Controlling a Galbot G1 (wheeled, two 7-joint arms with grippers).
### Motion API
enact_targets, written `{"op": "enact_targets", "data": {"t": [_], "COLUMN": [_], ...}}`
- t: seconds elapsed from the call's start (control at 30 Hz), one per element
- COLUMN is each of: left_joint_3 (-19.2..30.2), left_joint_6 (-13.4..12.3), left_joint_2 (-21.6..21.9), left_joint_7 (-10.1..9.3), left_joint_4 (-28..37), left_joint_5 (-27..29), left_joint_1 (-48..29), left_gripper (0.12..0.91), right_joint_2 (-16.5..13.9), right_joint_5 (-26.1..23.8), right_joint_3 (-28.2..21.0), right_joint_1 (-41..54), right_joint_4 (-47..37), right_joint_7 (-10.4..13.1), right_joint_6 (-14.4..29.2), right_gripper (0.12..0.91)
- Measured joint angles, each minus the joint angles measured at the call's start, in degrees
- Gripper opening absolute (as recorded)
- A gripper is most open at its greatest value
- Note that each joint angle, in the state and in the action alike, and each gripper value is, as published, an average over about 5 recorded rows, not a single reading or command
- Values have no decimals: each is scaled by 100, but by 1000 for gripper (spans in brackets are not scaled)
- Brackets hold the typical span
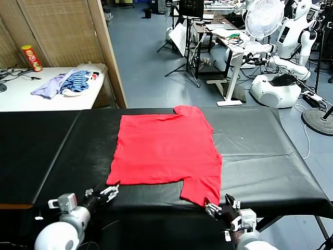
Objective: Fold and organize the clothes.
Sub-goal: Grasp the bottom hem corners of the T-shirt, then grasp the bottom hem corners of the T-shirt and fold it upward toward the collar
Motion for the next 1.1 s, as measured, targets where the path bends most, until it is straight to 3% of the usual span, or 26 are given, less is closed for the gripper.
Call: {"op": "enact_targets", "data": {"t": [0.07,0.17,0.37,0.47,0.53,0.8,0.93,1.1], "left_joint_3": [8,29,106,135,123,-143,-182,-106], "left_joint_6": [-13,-54,-97,-157,-201,-246,-469,-789], "left_joint_2": [0,0,-10,-38,-66,-116,-148,-228], "left_joint_7": [2,35,137,150,129,-56,-93,-54], "left_joint_4": [10,30,-31,-82,-145,-772,-1023,-931], "left_joint_5": [20,75,125,163,191,200,135,160], "left_joint_1": [2,21,85,110,159,828,1031,677], "left_gripper": [784,689,360,196,136,125,125,125], "right_joint_2": [7,20,17,-6,-40,-278,-428,-641], "right_joint_5": [-8,-23,-12,21,88,617,822,946], "right_joint_3": [-10,-22,48,122,189,563,647,516], "right_joint_1": [-5,-21,-103,-200,-297,-555,-282,500], "right_joint_4": [-8,-22,31,133,248,732,579,-49], "right_joint_7": [4,15,44,60,78,90,26,-15], "right_joint_6": [2,6,12,0,-32,8,361,815], "right_gripper": [567,408,144,123,123,123,123,123]}}
